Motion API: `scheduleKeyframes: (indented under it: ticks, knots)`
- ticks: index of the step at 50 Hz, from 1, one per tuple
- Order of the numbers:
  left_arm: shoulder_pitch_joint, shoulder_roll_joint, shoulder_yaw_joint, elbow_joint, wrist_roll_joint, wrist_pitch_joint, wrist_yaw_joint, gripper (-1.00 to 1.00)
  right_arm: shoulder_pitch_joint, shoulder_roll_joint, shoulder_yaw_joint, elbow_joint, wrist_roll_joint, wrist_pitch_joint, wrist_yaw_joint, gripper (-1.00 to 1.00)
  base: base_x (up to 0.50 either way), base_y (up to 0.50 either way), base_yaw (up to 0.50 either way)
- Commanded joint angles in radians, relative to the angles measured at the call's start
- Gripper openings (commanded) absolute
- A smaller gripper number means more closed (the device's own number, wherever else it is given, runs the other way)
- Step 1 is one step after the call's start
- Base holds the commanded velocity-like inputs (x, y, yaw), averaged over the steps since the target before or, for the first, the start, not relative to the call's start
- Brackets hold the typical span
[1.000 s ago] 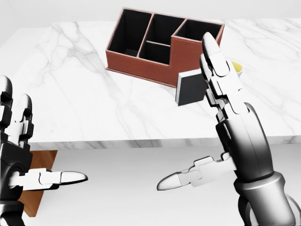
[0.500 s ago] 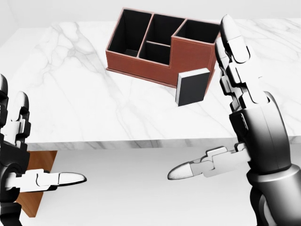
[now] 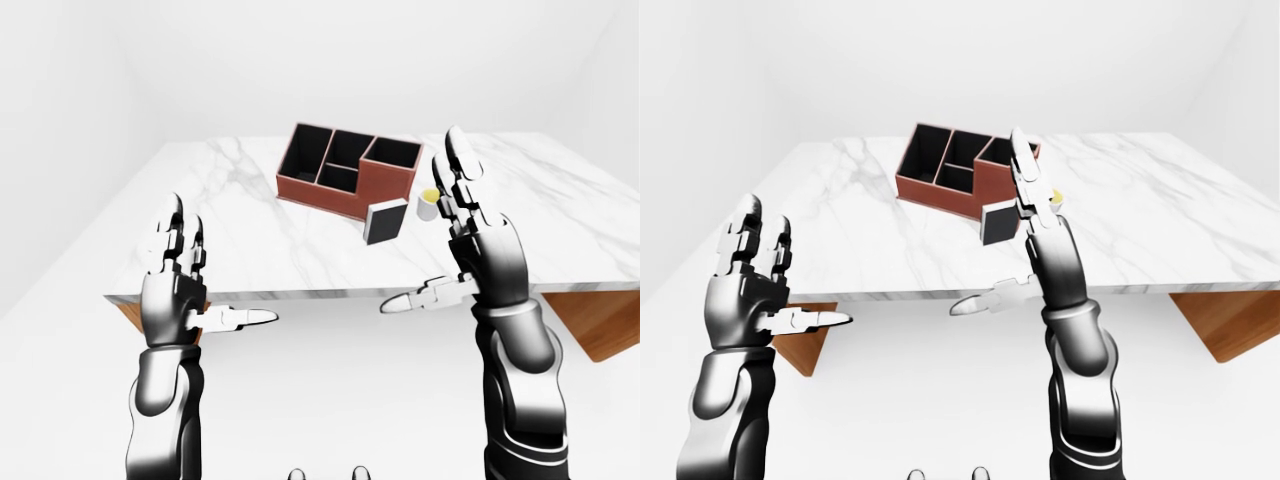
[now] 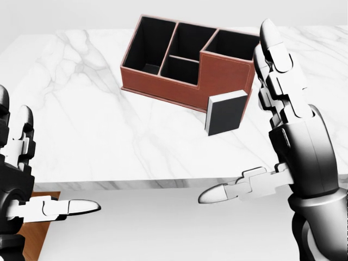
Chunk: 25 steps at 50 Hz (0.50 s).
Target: Pick up the book and place it in the right compartment of the caddy.
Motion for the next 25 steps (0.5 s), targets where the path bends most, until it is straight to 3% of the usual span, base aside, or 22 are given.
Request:
scheduleKeyframes:
  ticks: [1, 25]
  knots:
    - [-0.003, 0.0, 0.0, 0.016, 0.003, 0.0, -0.001, 1.0, -0.005, 0.001, 0.002, 0.022, -0.005, 0.0, -0.006, 1.0, 0.19, 0.0, 0.0]
    - [0.011, -0.004, -0.01, -0.001, 0.01, 0.0, -0.001, 1.0, 0.013, -0.004, -0.011, 0.004, -0.001, 0.0, 0.004, 1.0, 0.19, 0.0, 0.0]
